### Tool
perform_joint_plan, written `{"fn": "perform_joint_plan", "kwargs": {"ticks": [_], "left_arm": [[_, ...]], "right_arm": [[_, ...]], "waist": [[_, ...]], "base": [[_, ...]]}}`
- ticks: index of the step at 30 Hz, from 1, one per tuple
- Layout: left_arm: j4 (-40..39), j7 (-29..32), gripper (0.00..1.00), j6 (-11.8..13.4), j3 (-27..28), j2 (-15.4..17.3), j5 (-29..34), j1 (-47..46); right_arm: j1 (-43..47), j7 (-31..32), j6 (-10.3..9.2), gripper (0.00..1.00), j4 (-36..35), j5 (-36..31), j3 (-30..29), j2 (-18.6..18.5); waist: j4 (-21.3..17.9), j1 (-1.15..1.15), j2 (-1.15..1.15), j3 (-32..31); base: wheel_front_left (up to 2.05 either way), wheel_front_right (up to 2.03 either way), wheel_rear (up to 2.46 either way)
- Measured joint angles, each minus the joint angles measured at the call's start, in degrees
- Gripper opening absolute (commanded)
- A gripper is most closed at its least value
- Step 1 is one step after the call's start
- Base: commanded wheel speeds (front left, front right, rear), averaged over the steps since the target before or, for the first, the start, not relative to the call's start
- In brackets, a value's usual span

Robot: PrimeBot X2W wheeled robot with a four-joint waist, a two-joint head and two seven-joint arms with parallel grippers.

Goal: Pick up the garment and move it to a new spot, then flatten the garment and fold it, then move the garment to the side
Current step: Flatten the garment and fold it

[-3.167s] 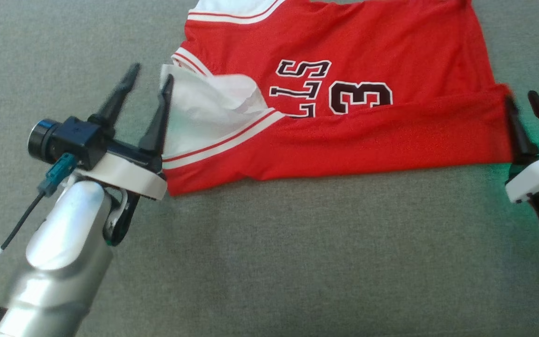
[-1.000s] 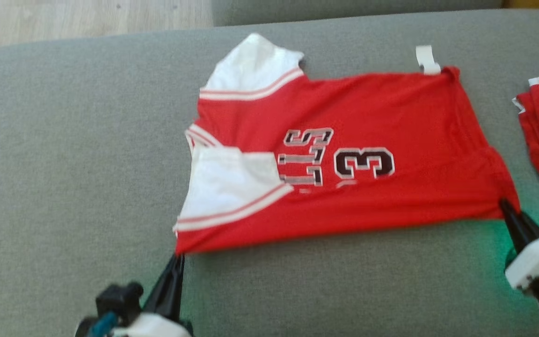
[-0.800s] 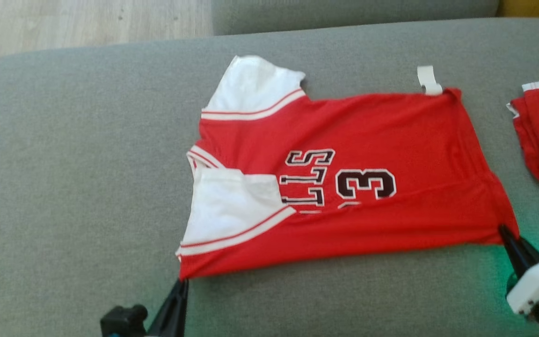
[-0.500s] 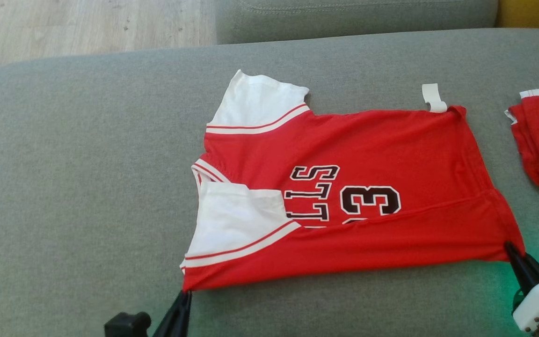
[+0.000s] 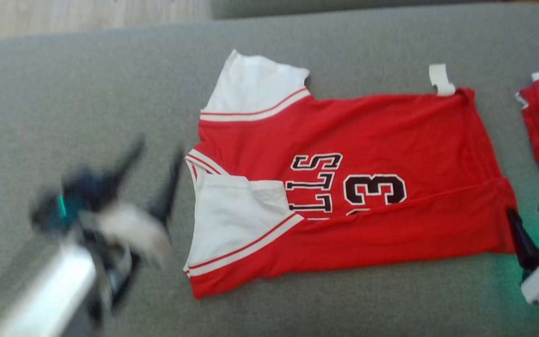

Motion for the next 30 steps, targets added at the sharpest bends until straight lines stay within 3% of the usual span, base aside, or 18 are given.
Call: {"fn": "perform_joint_plan", "kwargs": {"ticks": [5,11,21,30], "left_arm": [[6.2,8.7,1.00,-6.7,0.3,1.4,-0.1,-20.5],[20.1,16.1,1.00,-13.1,-0.7,-1.6,-1.9,-38.5],[41.0,20.6,1.00,-15.8,-3.9,-4.3,-1.4,-51.1],[47.9,22.9,1.00,-16.7,-5.0,-4.0,-2.5,-55.0]], "right_arm": [[-4.0,2.3,-0.01,1.00,-4.6,-2.1,-0.3,1.3],[-8.3,3.4,-0.01,1.00,-8.7,-3.9,-0.4,1.8],[-9.1,3.5,-0.01,1.00,-10.8,-6.0,-1.4,5.3],[-10.3,2.9,-0.01,1.00,-10.5,-6.8,-1.1,6.9]], "waist": [[-1.0,0.01,0.00,4.3],[-4.0,0.02,0.00,9.7],[-10.0,0.01,0.00,17.2],[-13.8,0.00,0.00,20.1]], "base": [[0.00,0.00,0.00],[0.00,0.00,0.00],[0.00,0.00,0.00],[0.00,0.00,0.00]]}}
